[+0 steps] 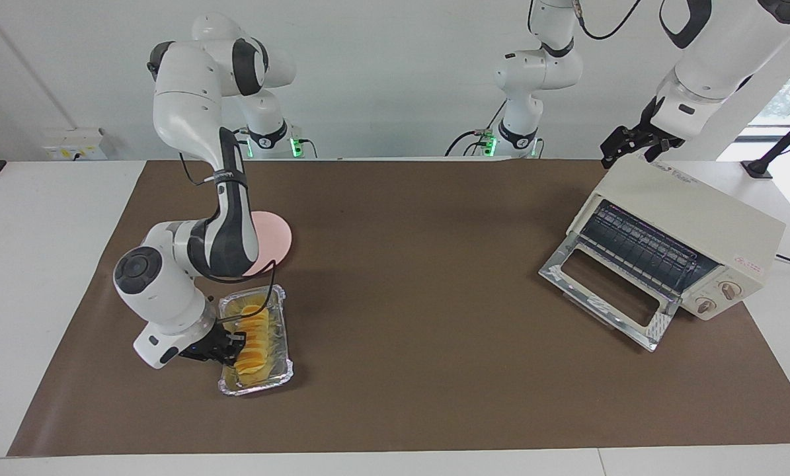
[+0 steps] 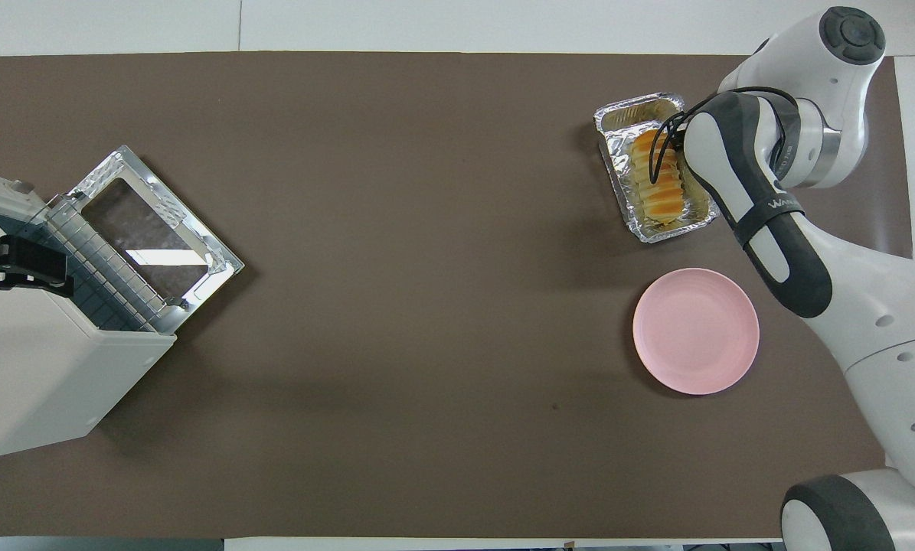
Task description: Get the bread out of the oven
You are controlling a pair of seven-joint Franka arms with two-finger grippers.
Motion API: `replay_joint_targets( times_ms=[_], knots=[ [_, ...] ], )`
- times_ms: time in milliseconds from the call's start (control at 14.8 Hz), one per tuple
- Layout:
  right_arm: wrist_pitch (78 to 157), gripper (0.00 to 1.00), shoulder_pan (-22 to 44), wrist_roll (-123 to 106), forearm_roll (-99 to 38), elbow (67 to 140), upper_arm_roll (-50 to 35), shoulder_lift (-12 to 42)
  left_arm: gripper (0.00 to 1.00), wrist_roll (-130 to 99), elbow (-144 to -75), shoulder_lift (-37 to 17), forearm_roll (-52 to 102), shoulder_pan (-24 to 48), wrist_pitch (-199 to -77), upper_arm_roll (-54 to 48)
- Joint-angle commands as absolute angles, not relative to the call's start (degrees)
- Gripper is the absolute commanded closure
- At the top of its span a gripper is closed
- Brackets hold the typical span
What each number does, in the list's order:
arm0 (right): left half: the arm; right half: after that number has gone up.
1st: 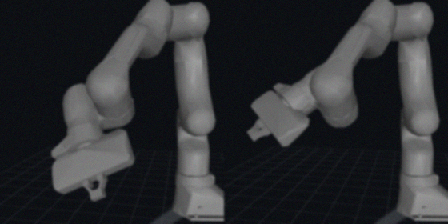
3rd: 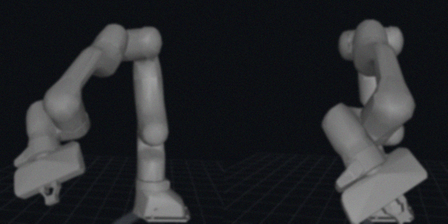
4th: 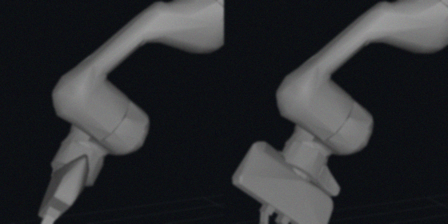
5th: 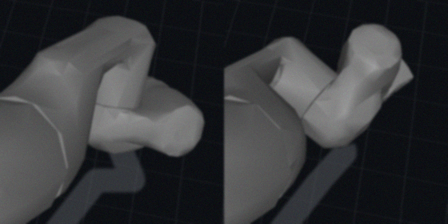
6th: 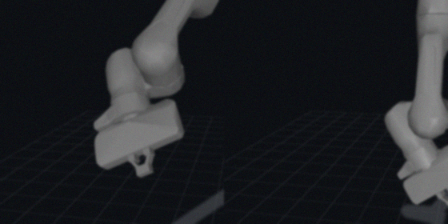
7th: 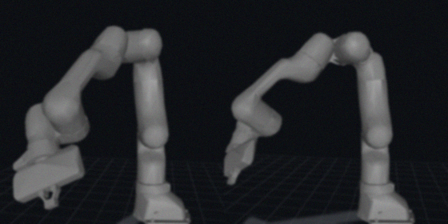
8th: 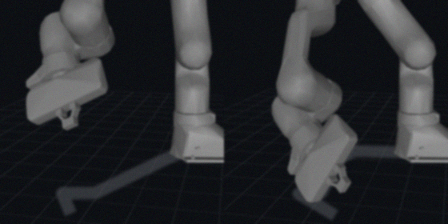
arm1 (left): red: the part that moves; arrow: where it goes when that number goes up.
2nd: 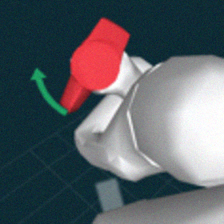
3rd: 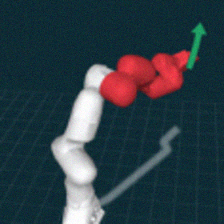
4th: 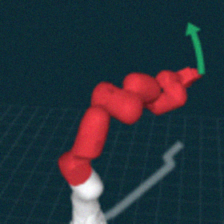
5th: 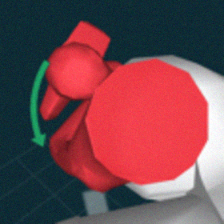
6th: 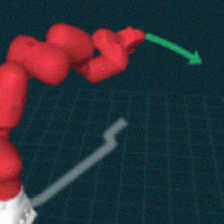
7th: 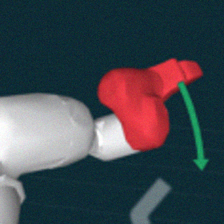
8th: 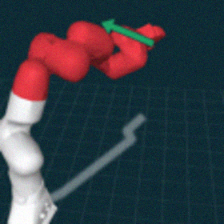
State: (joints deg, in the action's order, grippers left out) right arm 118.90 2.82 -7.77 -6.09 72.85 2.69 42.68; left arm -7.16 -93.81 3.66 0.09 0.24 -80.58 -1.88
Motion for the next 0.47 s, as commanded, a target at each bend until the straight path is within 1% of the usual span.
replay_joint_targets(
  times_ms=[0, 67, 270, 404],
  knots=[
    [113.6, 0.0, 2.6, -8.0, -6.6, 71.7, 2.5, 41.1, 0.0, -7.0, -95.4, 5.3, 1.1, -0.4, -81.2, -2.0],
    [111.5, 0.0, 2.7, -7.7, -6.5, 71.6, 2.5, 40.3, 0.0, -7.0, -95.4, 5.3, 1.1, -0.4, -81.2, -2.0],
    [108.8, 0.0, 4.7, -7.6, -4.7, 71.6, 2.6, 37.8, 0.0, -7.0, -95.5, 5.3, 1.1, -0.4, -81.2, -2.0],
    [108.5, 0.0, 7.1, -6.2, -3.6, 71.7, 2.7, 37.0, 0.0, -7.0, -95.4, 5.3, 1.1, -0.4, -81.2, -2.0]
  ],
)
